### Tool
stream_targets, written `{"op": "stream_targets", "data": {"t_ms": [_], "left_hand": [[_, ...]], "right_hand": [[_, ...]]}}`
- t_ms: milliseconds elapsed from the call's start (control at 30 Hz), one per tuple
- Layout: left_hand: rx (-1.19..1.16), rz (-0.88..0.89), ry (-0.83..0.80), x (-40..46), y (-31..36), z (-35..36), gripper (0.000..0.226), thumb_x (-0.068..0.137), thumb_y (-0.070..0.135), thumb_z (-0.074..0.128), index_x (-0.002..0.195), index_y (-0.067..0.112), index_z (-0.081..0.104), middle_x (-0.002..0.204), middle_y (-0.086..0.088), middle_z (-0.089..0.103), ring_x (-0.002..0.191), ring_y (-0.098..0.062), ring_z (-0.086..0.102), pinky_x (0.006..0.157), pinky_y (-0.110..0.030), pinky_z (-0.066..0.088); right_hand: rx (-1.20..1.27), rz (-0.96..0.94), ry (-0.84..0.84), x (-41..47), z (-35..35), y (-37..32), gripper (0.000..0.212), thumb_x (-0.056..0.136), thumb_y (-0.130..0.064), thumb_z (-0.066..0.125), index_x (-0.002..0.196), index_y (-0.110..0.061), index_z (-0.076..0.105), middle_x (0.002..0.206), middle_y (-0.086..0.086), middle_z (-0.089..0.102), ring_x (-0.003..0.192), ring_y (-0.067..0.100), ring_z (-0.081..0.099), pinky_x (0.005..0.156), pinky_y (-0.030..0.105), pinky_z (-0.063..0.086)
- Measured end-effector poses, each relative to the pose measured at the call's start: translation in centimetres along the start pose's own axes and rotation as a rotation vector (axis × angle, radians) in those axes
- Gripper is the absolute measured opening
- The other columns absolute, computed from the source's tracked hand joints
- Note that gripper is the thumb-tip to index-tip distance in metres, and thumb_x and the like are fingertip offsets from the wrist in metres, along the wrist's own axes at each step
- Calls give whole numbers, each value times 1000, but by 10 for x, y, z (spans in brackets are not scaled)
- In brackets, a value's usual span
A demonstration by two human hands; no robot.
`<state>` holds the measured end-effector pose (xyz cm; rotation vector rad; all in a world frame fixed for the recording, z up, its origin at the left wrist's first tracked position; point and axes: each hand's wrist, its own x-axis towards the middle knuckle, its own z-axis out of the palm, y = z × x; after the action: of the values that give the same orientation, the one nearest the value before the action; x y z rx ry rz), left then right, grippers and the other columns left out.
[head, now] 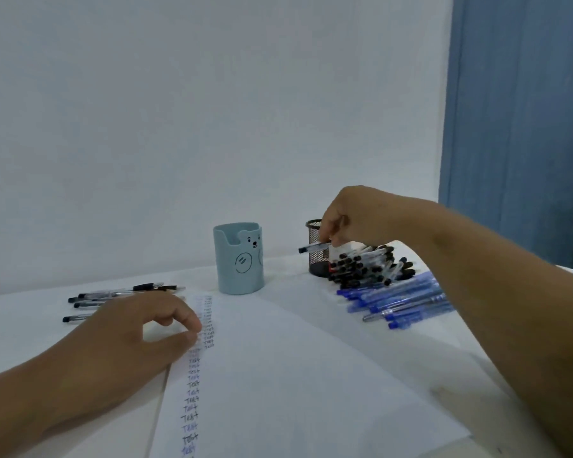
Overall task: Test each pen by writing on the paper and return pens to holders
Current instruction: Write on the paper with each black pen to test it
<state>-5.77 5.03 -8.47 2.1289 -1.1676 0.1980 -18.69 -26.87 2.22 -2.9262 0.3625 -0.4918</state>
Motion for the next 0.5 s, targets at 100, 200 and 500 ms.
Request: {"op": "stream_targets", "data": {"t_ms": [100, 200, 500], "left_hand": [[-7, -9, 25, 1, -1, 2, 29, 84, 28, 76, 91, 56, 70, 104, 34, 65, 99, 13, 55, 88, -33, 47], [-34, -13, 37, 2, -2, 4, 33, 83, 23, 78, 88, 55, 71, 100, 35, 67, 98, 13, 55, 82, -31, 47], [-34, -12, 46, 5, -8, 6, 34, 81, 21, 80, 87, 54, 73, 98, 31, 69, 98, 12, 55, 80, -33, 47]], "right_hand": [[-67, 122, -53, -2, -6, 19, 29, 88, 2, 65, 96, -22, 79, 89, -5, 74, 54, -3, 59, 51, 14, 41], [-64, 176, -37, -6, -7, 33, 40, 86, 9, 54, 92, -22, 77, 84, -3, 71, 61, 1, 60, 50, 15, 42], [-30, 199, 8, -4, 5, 58, 43, 84, 13, 57, 98, -23, 77, 104, 1, 75, 91, 14, 72, 87, 37, 60]]}}
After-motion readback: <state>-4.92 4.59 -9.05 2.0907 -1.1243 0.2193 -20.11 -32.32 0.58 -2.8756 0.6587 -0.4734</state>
